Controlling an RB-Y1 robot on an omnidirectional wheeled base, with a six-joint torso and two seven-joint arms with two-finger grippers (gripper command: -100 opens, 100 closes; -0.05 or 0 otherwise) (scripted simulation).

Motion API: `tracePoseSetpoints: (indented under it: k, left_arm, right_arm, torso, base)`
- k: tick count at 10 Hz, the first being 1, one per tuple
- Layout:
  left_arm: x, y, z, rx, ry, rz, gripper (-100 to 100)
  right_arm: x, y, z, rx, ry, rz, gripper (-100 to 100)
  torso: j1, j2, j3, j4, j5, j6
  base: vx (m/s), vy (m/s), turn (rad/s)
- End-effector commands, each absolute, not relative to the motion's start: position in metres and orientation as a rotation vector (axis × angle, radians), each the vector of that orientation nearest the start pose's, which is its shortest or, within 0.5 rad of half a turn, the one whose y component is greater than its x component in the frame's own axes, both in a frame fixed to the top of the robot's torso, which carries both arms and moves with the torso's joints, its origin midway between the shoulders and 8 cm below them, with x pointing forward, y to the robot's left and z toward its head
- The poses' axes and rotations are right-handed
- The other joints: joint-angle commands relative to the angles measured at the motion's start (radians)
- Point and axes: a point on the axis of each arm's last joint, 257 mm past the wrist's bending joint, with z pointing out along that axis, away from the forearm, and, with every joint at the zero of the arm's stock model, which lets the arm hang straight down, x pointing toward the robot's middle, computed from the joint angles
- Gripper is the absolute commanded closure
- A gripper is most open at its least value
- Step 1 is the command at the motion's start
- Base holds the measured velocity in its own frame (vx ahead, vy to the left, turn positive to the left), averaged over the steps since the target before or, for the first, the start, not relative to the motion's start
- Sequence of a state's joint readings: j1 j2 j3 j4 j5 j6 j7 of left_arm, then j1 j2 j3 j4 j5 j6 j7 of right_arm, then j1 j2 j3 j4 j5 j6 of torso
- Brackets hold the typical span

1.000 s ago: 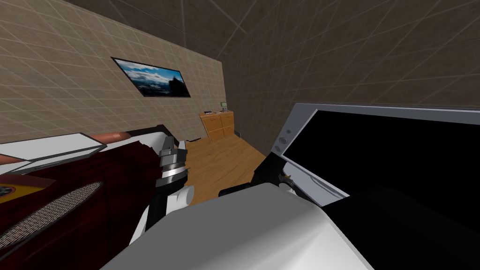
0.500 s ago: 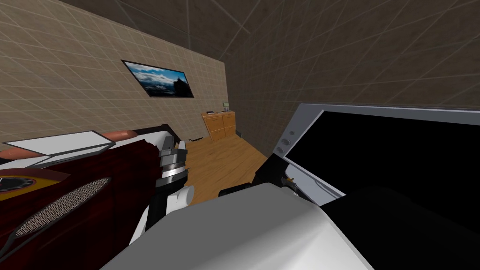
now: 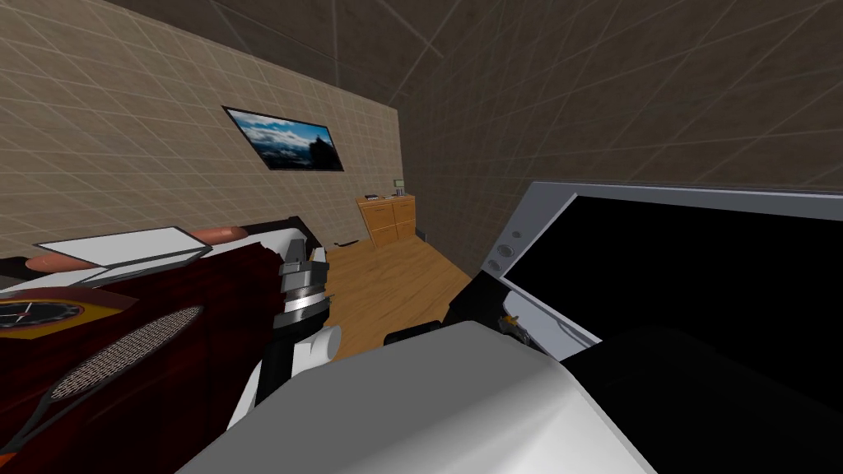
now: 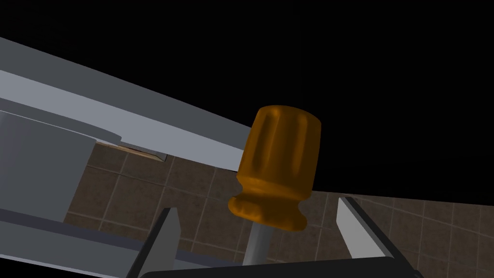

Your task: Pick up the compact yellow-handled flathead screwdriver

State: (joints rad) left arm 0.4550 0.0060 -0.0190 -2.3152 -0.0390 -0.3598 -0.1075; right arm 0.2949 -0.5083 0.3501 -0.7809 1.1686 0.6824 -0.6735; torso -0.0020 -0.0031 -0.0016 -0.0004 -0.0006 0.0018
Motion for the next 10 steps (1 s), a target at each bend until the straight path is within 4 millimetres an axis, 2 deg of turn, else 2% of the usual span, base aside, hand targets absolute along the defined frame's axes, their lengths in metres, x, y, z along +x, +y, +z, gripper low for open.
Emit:
tracePoseSetpoints:
  k: [1,2,3,5,6,9,10]
  left_arm:
    - [0.364,0.266,0.028,-0.639,0.71,-1.196,0]
    - [0.364,0.266,0.028,-0.639,0.71,-1.196,0]
    - [0.364,0.266,0.028,-0.639,0.71,-1.196,0]
    - [0.364,0.266,0.028,-0.639,0.71,-1.196,0]
    - [0.364,0.266,0.028,-0.639,0.71,-1.196,0]
    - [0.364,0.266,0.028,-0.639,0.71,-1.196,0]
    - [0.364,0.266,0.028,-0.639,0.71,-1.196,0]
  right_arm:
    - [0.111,-0.599,-0.548,0.85,2.146,-0.852,-100]
    - [0.111,-0.594,-0.551,0.833,2.16,-0.845,-100]
    - [0.087,-0.613,-0.54,0.88,2.118,-0.893,-100]
    - [0.082,-0.598,-0.552,0.86,2.165,-0.869,-100]
    - [0.056,-0.619,-0.538,0.903,2.12,-0.929,-100]
    - [0.049,-0.601,-0.551,0.884,2.174,-0.899,-100]
    - [0.051,-0.606,-0.549,0.893,2.161,-0.908,-100]
  torso:
    - [0.0,0.0,0.0,0.0,0.0,0.0]
    - [0.001,0.0,0.0,0.0,0.0,0.0]
    - [0.001,0.0,0.0,0.0,0.0,0.0]
    - [0.0,-0.003,-0.002,-0.001,0.0,0.0]
    - [0.0,-0.005,-0.003,-0.001,0.0,0.0]
    - [0.001,-0.001,-0.001,0.0,0.0,0.0]
    - [0.001,0.0,0.0,0.0,0.0,0.0]
  base:
    - [0.01,0.006,-0.013]
    - [0.01,0.002,0.015]
    - [0.036,-0.021,0.179]
    - [0.077,-0.01,0.075]
    - [0.136,-0.04,0.154]
    - [0.019,-0.006,0.021]
    - [0.0,0.0,0.0]
